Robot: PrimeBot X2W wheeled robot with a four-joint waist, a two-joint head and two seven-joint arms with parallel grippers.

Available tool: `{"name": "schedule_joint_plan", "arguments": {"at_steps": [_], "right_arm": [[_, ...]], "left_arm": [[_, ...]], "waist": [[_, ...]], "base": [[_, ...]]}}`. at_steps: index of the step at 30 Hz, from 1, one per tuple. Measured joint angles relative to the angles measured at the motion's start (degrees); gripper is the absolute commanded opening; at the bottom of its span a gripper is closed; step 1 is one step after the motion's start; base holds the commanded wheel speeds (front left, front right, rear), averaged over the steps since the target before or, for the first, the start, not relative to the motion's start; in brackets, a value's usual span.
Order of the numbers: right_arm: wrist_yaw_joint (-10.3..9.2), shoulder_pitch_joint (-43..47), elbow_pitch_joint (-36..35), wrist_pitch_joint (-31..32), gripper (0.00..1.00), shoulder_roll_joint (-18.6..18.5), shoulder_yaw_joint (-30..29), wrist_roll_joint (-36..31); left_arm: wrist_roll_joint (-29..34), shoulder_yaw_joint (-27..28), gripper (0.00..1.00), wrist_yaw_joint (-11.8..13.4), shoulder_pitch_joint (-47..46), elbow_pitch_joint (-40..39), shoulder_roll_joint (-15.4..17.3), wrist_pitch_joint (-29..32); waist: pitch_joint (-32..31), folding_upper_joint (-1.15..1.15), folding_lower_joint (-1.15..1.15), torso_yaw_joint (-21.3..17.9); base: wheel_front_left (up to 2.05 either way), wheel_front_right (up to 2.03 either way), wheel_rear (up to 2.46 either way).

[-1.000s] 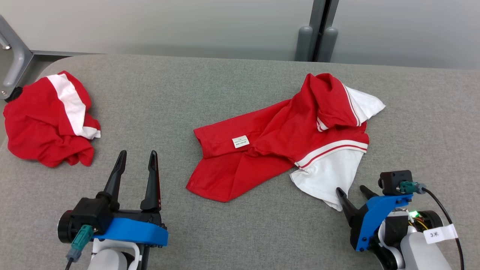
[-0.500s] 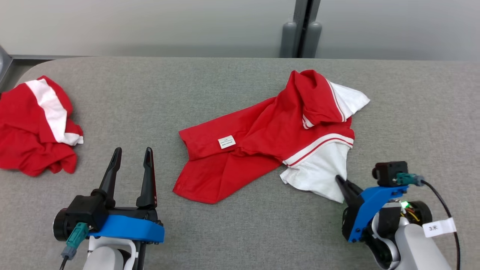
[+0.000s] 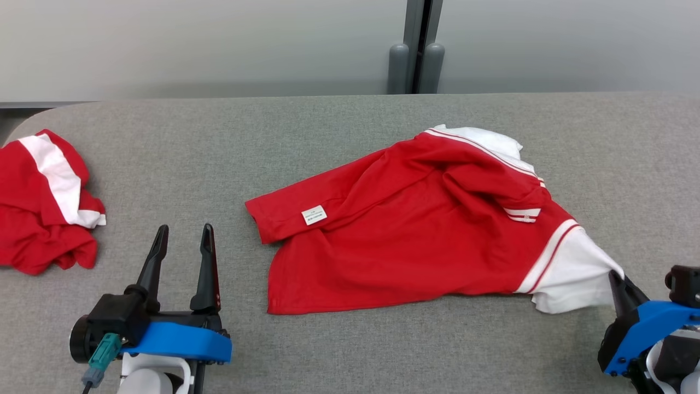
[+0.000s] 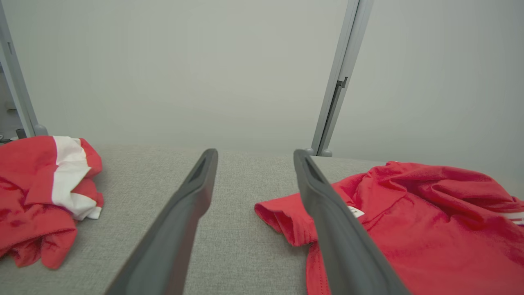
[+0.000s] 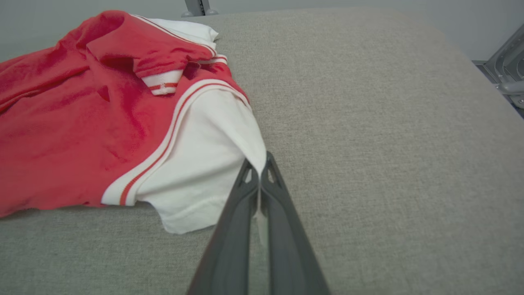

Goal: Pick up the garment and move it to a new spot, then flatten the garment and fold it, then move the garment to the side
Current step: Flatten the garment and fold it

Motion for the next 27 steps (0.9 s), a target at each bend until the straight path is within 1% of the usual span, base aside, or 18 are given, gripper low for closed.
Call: {"name": "schedule_joint_plan", "arguments": {"at_steps": [4, 10, 14, 18, 23, 27], "right_arm": [[-0.01, 1.72, -2.22, -1.29, 1.0, 0.88, 0.01, 1.41], [0.0, 3.76, -6.61, -11.92, 1.0, 1.41, 2.27, 1.62], [0.0, 5.89, -8.1, -18.68, 1.0, 1.69, 4.42, 0.14], [-0.01, 7.45, -7.92, -22.99, 1.0, 1.78, 6.16, -1.22], [0.0, 7.99, -5.0, -24.2, 1.0, 0.53, 7.33, -0.85], [0.0, 8.07, -4.49, -24.17, 1.0, 0.54, 8.05, -0.62]], "left_arm": [[0.0, 0.38, 1.0, 0.0, 0.96, 0.14, 0.29, 0.0], [0.27, 0.98, 1.0, 0.09, 2.46, 0.0, 0.07, 0.0], [0.37, 1.64, 1.0, 0.1, 3.58, 0.16, -0.26, 0.0], [0.38, 2.08, 1.0, 0.09, 4.91, 0.4, -0.46, 0.0], [0.52, 2.64, 1.0, 0.0, 7.21, 1.4, -0.65, 0.0], [0.8, 3.19, 1.0, -0.05, 8.48, 1.87, -0.77, 0.0]], "waist": [[-0.31, 0.0, 0.0, -0.58], [-1.35, 0.0, 0.0, -1.45], [-2.53, 0.0, 0.0, -2.01], [-4.32, 0.0, 0.0, -2.35], [-7.12, 0.0, -0.01, -2.17], [-8.66, 0.0, -0.01, -1.8]], "base": [[0.0, 0.0, 0.0], [0.0, 0.0, 0.0], [0.0, 0.0, 0.0], [0.0, 0.0, 0.0], [0.0, 0.0, 0.0], [0.0, 0.0, 0.0]]}}
